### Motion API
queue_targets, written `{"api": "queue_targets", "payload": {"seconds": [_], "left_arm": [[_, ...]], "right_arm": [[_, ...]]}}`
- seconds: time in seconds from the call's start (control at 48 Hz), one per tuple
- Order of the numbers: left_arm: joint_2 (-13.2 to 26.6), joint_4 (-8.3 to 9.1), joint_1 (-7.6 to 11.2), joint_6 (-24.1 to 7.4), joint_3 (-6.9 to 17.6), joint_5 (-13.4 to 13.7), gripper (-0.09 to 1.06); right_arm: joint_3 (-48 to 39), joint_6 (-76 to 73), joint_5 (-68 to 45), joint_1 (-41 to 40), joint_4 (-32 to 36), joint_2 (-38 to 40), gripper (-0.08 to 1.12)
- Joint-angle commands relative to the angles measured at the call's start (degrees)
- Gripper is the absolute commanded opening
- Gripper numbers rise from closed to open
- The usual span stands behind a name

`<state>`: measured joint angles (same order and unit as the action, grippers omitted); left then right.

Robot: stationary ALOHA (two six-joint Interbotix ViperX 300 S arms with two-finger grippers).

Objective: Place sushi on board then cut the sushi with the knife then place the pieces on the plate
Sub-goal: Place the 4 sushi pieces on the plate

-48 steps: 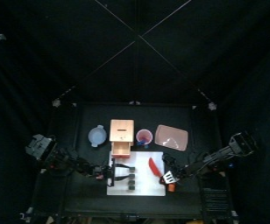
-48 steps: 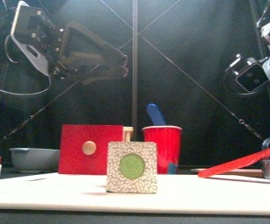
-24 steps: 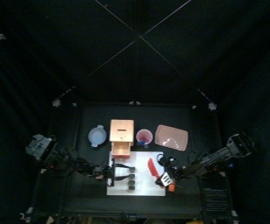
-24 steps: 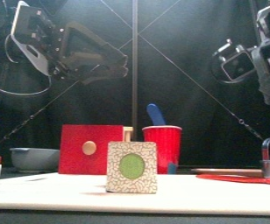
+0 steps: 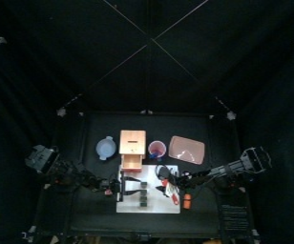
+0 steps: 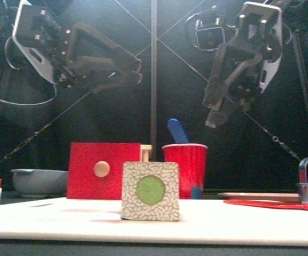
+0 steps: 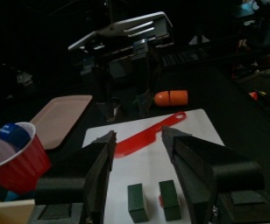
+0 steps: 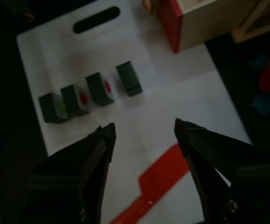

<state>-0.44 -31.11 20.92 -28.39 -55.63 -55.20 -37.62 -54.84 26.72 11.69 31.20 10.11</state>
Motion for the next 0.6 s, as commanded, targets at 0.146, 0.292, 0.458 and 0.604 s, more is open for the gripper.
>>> {"api": "queue_targets", "payload": {"seconds": [0.146, 0.292, 0.458, 0.604], "left_arm": [[-3.87, -1.93, -1.67, -0.09, -2.37, -0.62, 0.83], [-6.24, -2.99, -2.29, 0.00, -4.92, -0.62, 0.83], [-9.14, -3.78, -2.46, 0.00, -7.82, -1.23, 0.83], [-10.90, -3.96, -2.46, 0.18, -9.49, -1.58, 0.83]], "right_arm": [[9.58, 30.59, 6.94, -4.39, -22.06, -5.62, 0.89], [14.50, 41.84, 5.98, -6.77, -30.15, -12.92, 0.89], [19.86, 45.44, 4.75, -7.29, -30.41, -19.60, 0.88], [22.59, 45.53, 4.75, -7.73, -29.27, -23.03, 0.88]]}}
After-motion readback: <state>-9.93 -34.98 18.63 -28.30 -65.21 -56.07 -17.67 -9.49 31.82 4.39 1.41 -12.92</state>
